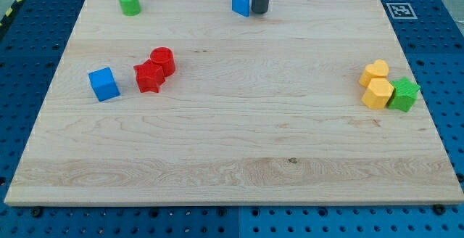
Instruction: Move green star along with yellow heart a bit up
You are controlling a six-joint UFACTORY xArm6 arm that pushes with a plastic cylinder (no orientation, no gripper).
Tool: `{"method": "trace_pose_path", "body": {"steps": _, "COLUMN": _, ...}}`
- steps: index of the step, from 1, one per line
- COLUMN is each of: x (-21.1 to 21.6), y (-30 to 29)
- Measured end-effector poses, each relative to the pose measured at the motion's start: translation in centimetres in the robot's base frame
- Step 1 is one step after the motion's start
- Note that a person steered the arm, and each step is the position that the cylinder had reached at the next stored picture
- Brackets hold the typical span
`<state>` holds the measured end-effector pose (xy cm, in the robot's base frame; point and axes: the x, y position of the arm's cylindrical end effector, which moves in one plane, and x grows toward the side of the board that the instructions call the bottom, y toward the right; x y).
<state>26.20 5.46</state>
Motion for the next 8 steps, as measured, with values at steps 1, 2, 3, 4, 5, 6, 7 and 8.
{"method": "trace_pose_path", "body": {"steps": 1, "x": 2.2, "y": 0.8}}
{"method": "trace_pose_path", "body": {"steps": 2, "x": 2.2, "y": 0.8}}
{"method": "trace_pose_path", "body": {"steps": 3, "x": 2.2, "y": 0.8}}
{"method": "trace_pose_path", "body": {"steps": 4, "x": 5.2, "y": 1.6}}
{"method": "trace_pose_path", "body": {"steps": 5, "x": 10.9, "y": 3.3}}
{"method": "trace_pose_path", "body": {"steps": 6, "x": 14.4, "y": 4.0}}
{"method": "trace_pose_path", "body": {"steps": 7, "x": 17.8, "y": 5.0}}
{"method": "trace_pose_path", "body": {"steps": 8, "x": 24.1, "y": 8.5}}
